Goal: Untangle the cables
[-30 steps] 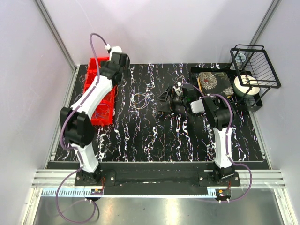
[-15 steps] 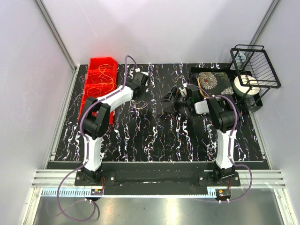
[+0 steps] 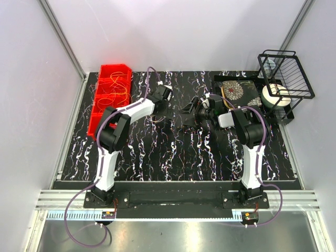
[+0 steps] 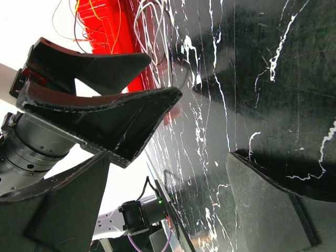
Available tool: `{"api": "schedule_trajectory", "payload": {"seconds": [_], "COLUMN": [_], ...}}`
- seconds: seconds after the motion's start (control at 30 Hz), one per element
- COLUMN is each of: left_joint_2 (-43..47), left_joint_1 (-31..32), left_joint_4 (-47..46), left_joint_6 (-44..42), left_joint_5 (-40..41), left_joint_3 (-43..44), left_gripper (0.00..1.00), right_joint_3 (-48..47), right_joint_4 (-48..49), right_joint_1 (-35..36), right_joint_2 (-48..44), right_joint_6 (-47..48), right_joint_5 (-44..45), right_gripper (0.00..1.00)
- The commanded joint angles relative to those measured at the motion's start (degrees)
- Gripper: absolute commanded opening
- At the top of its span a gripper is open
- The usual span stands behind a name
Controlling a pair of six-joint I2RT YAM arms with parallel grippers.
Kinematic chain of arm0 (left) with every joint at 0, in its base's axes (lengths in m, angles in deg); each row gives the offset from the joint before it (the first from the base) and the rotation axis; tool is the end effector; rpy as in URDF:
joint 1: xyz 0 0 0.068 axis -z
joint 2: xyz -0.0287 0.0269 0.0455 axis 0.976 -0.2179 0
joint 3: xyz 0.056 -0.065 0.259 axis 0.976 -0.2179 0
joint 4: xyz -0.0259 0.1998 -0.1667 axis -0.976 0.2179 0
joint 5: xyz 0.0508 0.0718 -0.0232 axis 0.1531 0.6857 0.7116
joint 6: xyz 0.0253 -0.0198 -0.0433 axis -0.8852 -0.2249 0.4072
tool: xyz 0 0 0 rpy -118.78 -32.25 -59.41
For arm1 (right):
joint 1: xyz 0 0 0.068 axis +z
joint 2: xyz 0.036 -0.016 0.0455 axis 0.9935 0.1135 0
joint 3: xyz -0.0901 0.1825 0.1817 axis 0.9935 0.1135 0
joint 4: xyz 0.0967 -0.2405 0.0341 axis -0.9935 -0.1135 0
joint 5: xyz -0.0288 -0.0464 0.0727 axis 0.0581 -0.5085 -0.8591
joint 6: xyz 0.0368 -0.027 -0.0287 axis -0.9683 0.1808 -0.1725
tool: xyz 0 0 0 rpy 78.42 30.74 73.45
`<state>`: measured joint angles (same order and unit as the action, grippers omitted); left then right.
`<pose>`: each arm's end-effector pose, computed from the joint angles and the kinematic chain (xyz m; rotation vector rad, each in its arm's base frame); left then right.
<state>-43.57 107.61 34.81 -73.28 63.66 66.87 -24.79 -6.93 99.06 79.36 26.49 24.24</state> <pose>0.4021 -0.2276 0.1676 0.3042 2.5171 -0.1013 0.3983 0.1377 0.1011 0.3866 2.3405 1.5845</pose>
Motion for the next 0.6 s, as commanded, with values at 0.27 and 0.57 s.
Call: {"api": "schedule_trajectory", "payload": {"seconds": [0.27,0.57], "left_joint_2": [-5.58,0.99], "left_joint_1": [0.74,0.57], "left_joint_4": [-0.94,3.63], "left_joint_6": [2.26,3.4], "left_joint_5": [1.11,2.25], "left_joint_3": [5.94,6.03], "left_gripper": [0.09,0.0], "right_joint_3": [1.11,1.2], "right_joint_4": [-2.69,-2.07], "right_joint_1": [-0.37,-0.37], "right_joint_2": [3.28,3.45], "right_joint_6": [0.89,0.54], "right_joint_5": [2.12,1.85], "right_gripper": [1.0,1.0]}}
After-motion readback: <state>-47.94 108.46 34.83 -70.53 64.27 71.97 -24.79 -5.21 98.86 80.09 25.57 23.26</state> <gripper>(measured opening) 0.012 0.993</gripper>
